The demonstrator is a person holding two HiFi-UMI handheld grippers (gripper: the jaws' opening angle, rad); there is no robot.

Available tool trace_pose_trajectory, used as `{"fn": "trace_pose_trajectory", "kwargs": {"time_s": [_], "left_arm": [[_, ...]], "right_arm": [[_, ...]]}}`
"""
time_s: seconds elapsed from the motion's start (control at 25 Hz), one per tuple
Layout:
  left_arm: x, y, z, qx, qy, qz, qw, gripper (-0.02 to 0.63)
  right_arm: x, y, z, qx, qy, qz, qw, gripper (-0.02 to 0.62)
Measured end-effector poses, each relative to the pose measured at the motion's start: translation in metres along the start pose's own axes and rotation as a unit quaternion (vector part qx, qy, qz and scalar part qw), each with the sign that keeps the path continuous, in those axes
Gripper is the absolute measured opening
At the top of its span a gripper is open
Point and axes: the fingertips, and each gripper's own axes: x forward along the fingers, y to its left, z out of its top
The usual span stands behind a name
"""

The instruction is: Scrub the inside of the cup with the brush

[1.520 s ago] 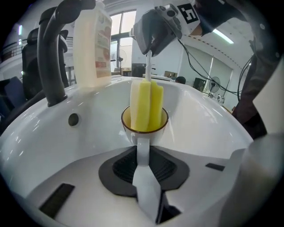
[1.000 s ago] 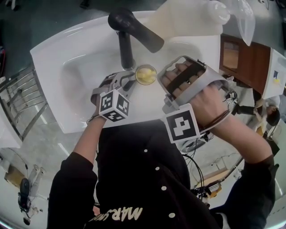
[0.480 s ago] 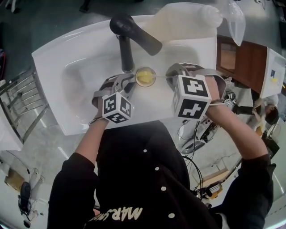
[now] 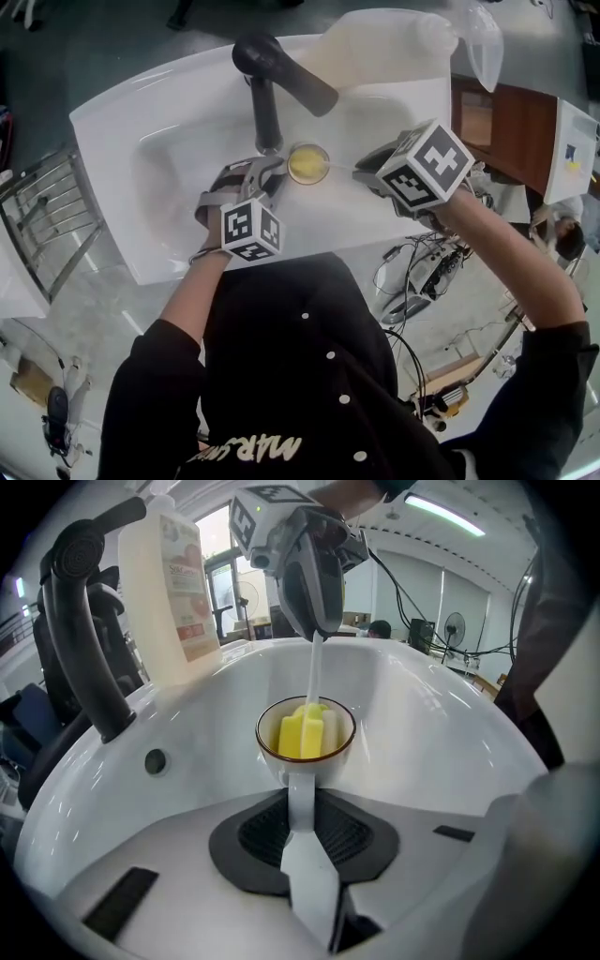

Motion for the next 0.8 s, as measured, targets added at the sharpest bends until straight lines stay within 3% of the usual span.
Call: {"fn": "trace_pose_trajectory", "kwargs": {"time_s": [0.08, 0.16, 0.32, 0.4, 0.48, 0.64, 0.8], "left_arm": [[0.000, 0.000, 0.000, -0.001, 0.002, 0.005, 1.0000, 0.087], [0.000, 0.000, 0.000, 0.001, 0.004, 0.008, 1.0000, 0.087], [0.001, 0.000, -0.002, 0.001, 0.006, 0.008, 0.9999, 0.087], [0.001, 0.000, -0.002, 0.001, 0.006, 0.007, 1.0000, 0.087], [0.001, 0.000, -0.001, 0.004, 0.004, 0.005, 1.0000, 0.087], [0.000, -0.001, 0.001, 0.009, 0.001, 0.004, 0.9999, 0.087], [0.000, -0.002, 0.001, 0.008, 0.001, 0.001, 1.0000, 0.087]], "right_arm": [[0.000, 0.001, -0.003, 0.073, -0.023, 0.025, 0.997, 0.057], [0.000, 0.003, -0.006, 0.156, -0.050, 0.050, 0.985, 0.055], [0.003, 0.014, -0.012, 0.336, -0.123, 0.104, 0.928, 0.055], [0.003, 0.020, -0.015, 0.357, -0.147, 0.103, 0.917, 0.055], [0.003, 0.021, -0.019, 0.316, -0.152, 0.079, 0.933, 0.055], [-0.002, 0.023, -0.022, 0.174, -0.132, 0.009, 0.976, 0.044], [-0.009, 0.027, -0.026, 0.075, -0.118, -0.040, 0.989, 0.043]]}}
